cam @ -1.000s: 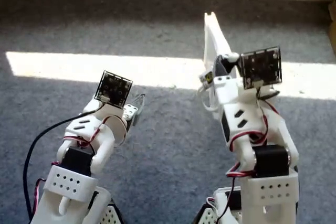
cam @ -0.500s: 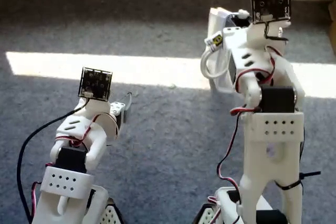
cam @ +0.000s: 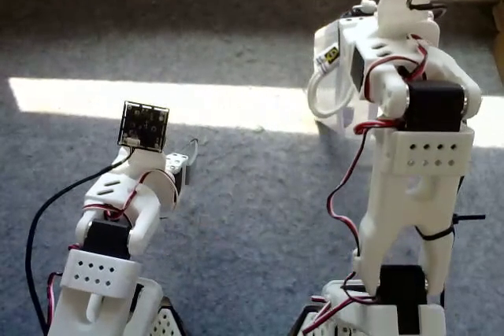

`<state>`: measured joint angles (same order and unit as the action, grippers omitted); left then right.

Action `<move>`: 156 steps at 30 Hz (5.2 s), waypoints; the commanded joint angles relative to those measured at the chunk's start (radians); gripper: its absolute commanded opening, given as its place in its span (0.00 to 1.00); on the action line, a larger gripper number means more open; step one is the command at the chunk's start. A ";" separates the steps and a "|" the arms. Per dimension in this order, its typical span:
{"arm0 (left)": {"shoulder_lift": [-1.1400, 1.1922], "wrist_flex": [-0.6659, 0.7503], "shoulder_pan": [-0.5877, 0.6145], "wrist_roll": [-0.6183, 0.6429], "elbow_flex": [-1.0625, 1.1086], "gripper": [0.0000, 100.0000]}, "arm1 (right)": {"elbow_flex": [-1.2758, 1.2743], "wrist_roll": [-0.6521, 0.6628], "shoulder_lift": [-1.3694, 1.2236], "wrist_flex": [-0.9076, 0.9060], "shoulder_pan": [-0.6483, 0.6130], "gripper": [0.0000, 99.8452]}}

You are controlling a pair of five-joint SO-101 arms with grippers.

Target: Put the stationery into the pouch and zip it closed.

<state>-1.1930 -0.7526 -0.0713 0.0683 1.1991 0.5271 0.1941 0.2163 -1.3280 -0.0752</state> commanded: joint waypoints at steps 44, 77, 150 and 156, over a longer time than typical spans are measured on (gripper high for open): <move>-0.366 -0.095 -0.254 0.091 0.059 0.25 | 0.194 0.044 0.170 -0.358 -0.573 0.00; -0.374 -0.420 -0.151 0.086 -0.137 0.29 | -0.401 0.140 0.386 -0.432 -0.728 0.00; -0.371 -0.258 -0.039 -0.166 -0.263 0.31 | -0.760 0.425 0.562 -0.417 -0.734 0.00; -0.363 -0.092 0.007 0.031 -0.119 0.30 | -0.763 0.425 0.562 -0.417 -0.789 0.00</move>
<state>-1.5658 -0.9413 -0.0790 -0.0023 1.0257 -0.2371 0.6283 0.7702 -1.7469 -0.8286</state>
